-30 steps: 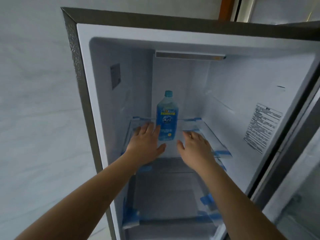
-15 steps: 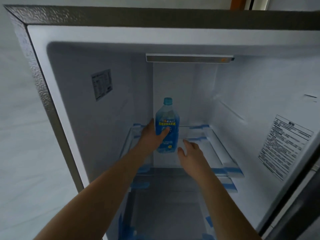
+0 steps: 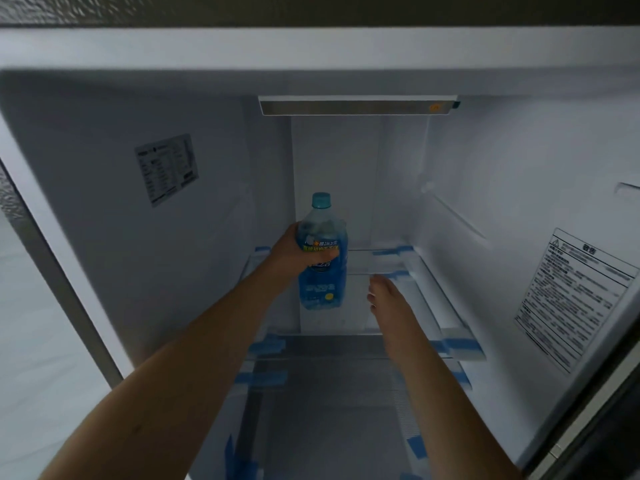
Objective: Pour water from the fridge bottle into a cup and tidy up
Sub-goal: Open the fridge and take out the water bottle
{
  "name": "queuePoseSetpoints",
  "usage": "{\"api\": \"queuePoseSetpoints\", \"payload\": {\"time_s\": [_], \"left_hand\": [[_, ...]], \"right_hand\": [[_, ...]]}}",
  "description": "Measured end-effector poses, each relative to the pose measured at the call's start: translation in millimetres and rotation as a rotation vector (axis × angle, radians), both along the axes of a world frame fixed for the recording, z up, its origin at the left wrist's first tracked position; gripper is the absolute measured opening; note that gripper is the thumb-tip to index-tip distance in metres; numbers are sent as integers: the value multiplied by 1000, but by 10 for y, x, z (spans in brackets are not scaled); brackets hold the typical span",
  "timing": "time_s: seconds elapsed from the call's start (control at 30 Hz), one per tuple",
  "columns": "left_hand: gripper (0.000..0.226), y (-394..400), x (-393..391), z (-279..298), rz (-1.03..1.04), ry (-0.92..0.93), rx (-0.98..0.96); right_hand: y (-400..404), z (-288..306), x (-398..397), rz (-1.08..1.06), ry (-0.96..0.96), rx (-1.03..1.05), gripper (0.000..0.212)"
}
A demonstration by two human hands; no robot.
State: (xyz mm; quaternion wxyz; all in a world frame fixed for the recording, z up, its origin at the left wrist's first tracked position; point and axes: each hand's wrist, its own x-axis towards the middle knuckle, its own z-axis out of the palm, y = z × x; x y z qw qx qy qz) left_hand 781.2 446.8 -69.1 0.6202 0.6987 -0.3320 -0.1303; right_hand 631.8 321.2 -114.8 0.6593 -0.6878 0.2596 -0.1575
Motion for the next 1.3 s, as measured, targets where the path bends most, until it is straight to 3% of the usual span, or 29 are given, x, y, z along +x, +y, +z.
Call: {"api": "queuePoseSetpoints", "payload": {"time_s": [0.2,0.3,0.37,0.53,0.63,0.9,1.1,1.23,1.3], "left_hand": [[29,-33,-149,-4,142,19,-44],[28,-40,-233,11,172,9,-91],[28,-24,-293,69,167,9,-127],[32,37,-416,201,142,-1,-147],[42,97,-485,199,132,18,-147],[64,430,-690,172,26,22,-30],[44,760,-1006,207,-99,5,8],[83,1032,-1231,192,-133,17,-4],[83,1174,-1348,189,-165,12,-10]], "right_hand": [[27,25,92,-4,-30,330,41],[62,11,77,16,-21,393,57],[77,10,55,10,-43,434,56],[140,86,-13,71,-101,512,27],[223,139,-97,117,-119,511,20],[451,80,-431,95,-77,535,32],[679,61,-757,63,-93,513,37],[909,117,-1035,48,-107,520,31],[1038,152,-1185,47,-112,501,31]]}}
